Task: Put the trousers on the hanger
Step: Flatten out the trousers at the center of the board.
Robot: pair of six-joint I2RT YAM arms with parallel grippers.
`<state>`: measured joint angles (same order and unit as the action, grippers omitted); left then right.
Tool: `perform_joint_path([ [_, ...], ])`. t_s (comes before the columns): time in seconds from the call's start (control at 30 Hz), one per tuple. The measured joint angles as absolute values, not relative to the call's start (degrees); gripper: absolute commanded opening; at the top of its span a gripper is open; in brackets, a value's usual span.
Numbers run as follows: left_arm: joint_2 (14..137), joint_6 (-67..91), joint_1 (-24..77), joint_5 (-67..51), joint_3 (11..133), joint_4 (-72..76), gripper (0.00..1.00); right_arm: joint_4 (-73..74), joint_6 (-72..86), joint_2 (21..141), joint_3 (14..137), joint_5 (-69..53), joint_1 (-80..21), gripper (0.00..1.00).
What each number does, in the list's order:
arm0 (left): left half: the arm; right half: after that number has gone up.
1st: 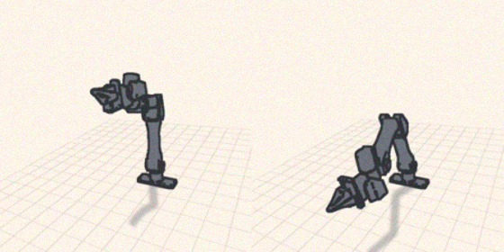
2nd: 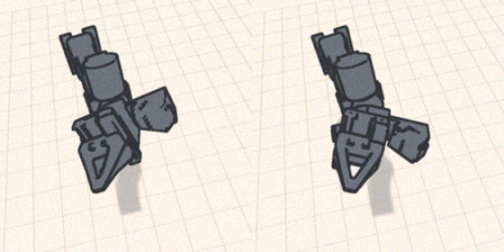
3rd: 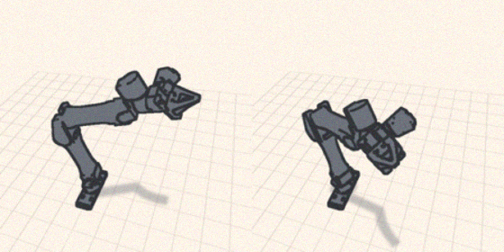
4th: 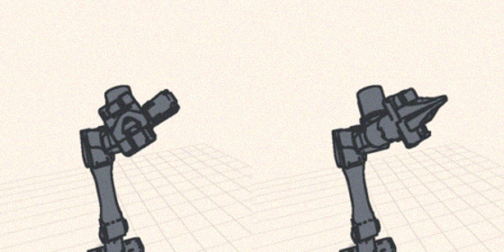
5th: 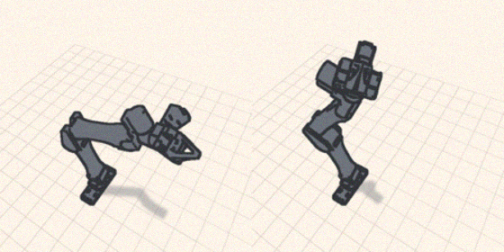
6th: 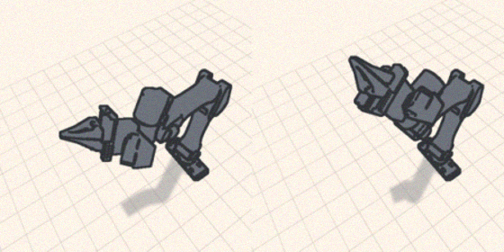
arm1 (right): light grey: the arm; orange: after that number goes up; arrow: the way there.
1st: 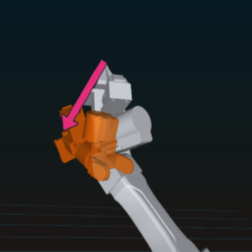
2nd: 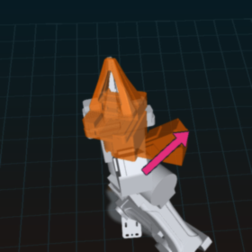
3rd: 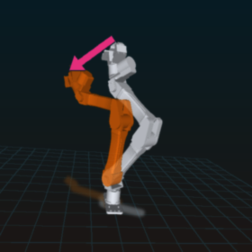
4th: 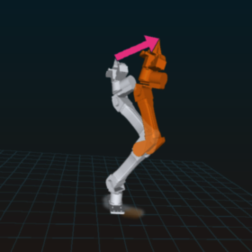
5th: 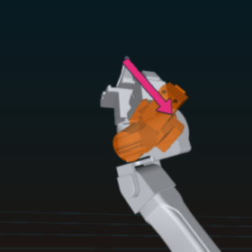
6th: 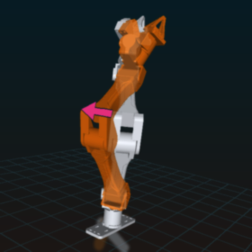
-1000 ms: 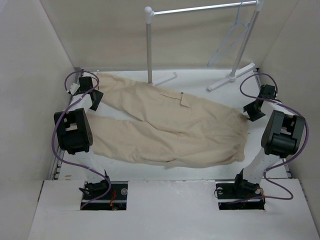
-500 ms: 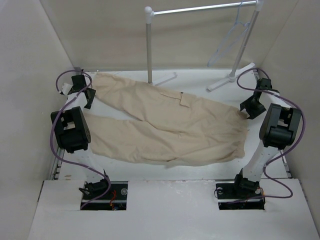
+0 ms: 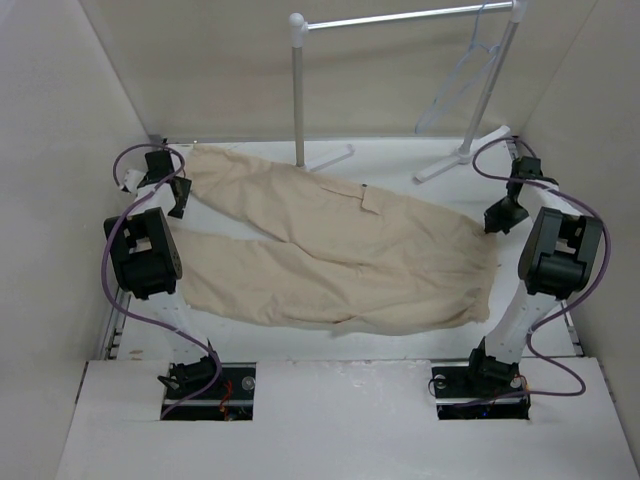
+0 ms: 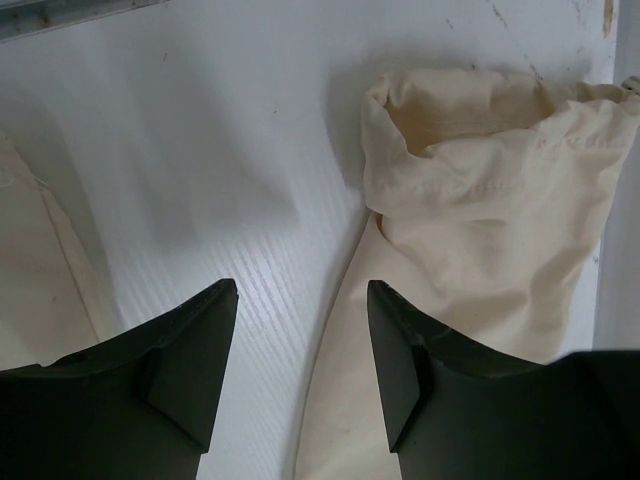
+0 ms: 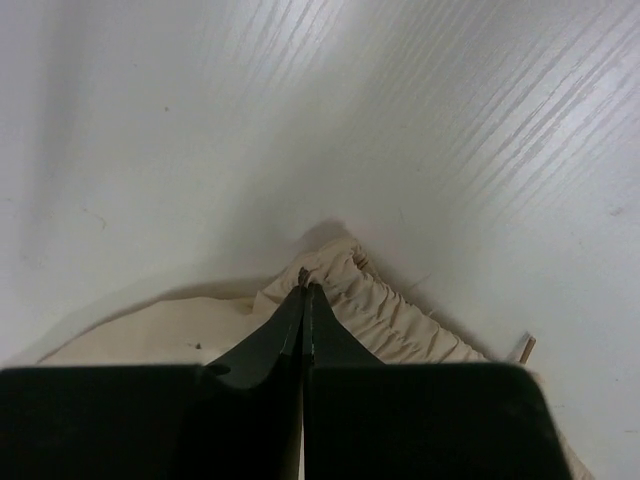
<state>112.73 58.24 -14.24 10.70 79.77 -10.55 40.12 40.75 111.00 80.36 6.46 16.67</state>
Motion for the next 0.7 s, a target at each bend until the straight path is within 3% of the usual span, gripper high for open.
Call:
perform_joint_path([
  [0.17, 112.73, 58.48, -14.26, 10.50, 80.07, -10.48, 0.52, 42.06, 41.17, 111.31, 86.39, 7.35, 18.98, 0.02],
  [0.3, 112.64, 58.39, -14.39, 10.09, 80.07, -10.50, 0.51, 42.30, 41.15, 115.92, 98.63, 8.54, 20.47, 0.03],
  [0.33, 112.55, 58.24, -14.52, 9.98, 80.05, -10.50, 0.50, 41.71, 41.08, 117.78, 101.71, 8.78, 20.60, 0.08],
  [0.47, 111.15, 57.36, -15.51, 8.82, 79.22, -10.61, 0.49, 39.75, 40.62, 124.25, 109.97, 9.21, 20.58, 0.53],
  [0.53, 109.86, 56.86, -15.81, 7.62, 78.63, -10.63, 0.48, 39.53, 40.10, 124.97, 110.28, 9.04, 20.27, 0.66],
  [0.6, 108.03, 56.42, -15.88, 6.68, 77.23, -10.39, 0.47, 38.98, 39.72, 123.72, 108.40, 9.02, 19.64, 0.67],
  [0.7, 105.41, 55.83, -15.11, 5.58, 74.48, -10.20, 0.43, 35.73, 39.64, 115.90, 98.24, 8.97, 16.99, 0.61],
])
